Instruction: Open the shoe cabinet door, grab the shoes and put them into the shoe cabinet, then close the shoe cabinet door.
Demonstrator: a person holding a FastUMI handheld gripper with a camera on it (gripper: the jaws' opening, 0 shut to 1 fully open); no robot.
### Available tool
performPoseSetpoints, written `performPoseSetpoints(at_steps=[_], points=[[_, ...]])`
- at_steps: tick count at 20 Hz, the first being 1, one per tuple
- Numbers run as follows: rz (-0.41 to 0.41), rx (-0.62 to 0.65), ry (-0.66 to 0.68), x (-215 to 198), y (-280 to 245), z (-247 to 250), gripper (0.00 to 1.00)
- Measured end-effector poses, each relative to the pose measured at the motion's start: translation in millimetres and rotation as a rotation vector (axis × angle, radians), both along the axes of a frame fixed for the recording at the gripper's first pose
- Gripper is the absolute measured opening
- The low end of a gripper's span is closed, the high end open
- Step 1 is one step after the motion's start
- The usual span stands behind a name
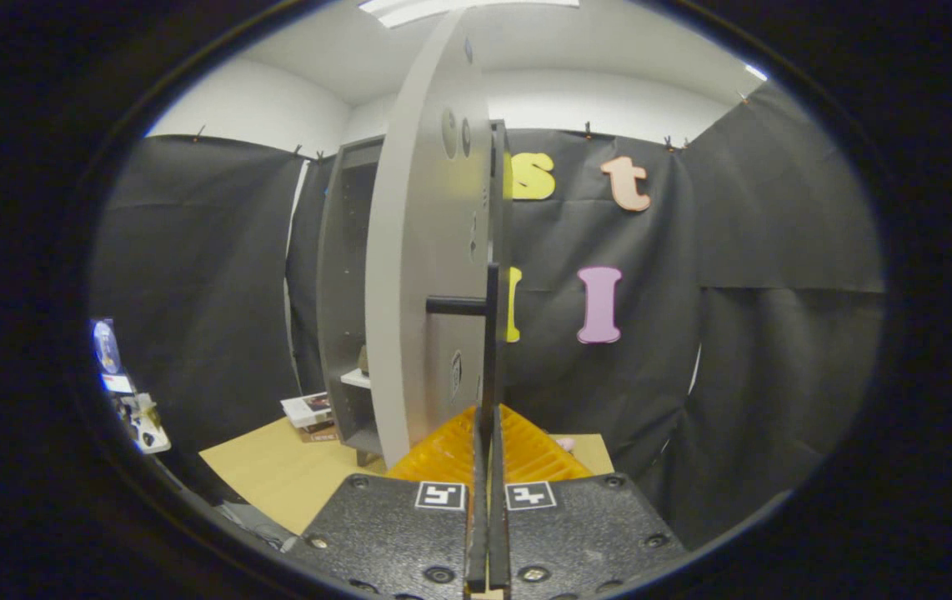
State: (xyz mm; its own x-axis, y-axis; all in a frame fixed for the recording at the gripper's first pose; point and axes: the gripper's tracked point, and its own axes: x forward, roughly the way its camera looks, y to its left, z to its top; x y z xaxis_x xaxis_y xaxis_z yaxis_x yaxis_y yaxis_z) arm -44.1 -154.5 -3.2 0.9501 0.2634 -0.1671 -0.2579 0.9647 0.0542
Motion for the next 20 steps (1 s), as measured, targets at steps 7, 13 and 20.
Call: performPoseSetpoints(at_steps=[7,13,20], points=[[-0.154,0.028,-0.057,-59.2,-14.1,5.8,0.64],[-0.158,0.058,-0.071,-91.1,29.1,-3.0,1.00],[-0.084,0.103,-0.012,-83.5,119.7,-73.4,1.00]])
